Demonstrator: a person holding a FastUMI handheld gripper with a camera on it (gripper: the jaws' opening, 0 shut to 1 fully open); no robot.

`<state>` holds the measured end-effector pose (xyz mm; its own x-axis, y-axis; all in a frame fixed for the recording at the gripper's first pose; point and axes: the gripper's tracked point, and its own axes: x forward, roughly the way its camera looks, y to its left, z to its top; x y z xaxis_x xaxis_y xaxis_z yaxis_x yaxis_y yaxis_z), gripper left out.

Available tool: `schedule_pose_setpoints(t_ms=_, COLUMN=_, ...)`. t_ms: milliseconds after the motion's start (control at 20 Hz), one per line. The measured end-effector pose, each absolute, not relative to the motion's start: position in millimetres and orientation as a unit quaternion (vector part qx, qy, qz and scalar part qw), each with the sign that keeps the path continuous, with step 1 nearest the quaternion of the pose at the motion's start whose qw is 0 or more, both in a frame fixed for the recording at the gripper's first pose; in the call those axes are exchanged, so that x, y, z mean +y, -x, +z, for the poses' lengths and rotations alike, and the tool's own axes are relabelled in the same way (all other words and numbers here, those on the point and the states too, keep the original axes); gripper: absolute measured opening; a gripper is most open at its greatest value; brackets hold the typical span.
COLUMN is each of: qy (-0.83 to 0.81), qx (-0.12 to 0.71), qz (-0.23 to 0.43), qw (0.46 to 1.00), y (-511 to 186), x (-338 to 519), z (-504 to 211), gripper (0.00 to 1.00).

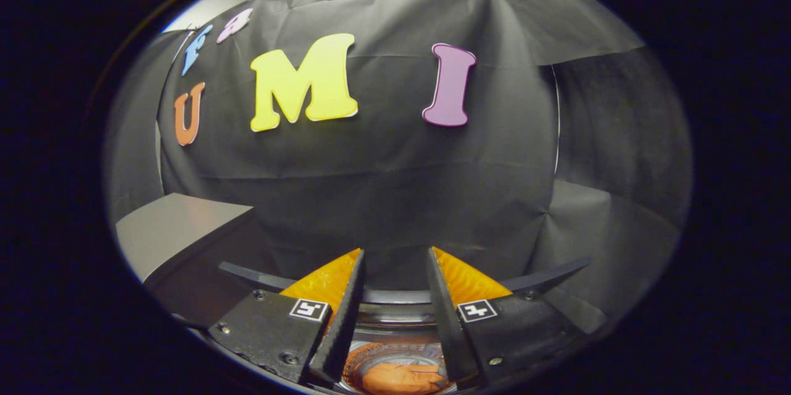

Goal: Put the clothes into the washing machine and then close the washing machine lid.

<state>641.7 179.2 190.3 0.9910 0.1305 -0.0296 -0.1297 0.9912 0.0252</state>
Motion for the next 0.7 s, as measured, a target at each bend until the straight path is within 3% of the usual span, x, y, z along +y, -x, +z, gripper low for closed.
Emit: schedule_pose_setpoints(t_ms=700, qy=-0.007, qx=0.037, qz=0.041, qw=0.998, y=-599.3, x=176.0, z=149.1, gripper=0.63)
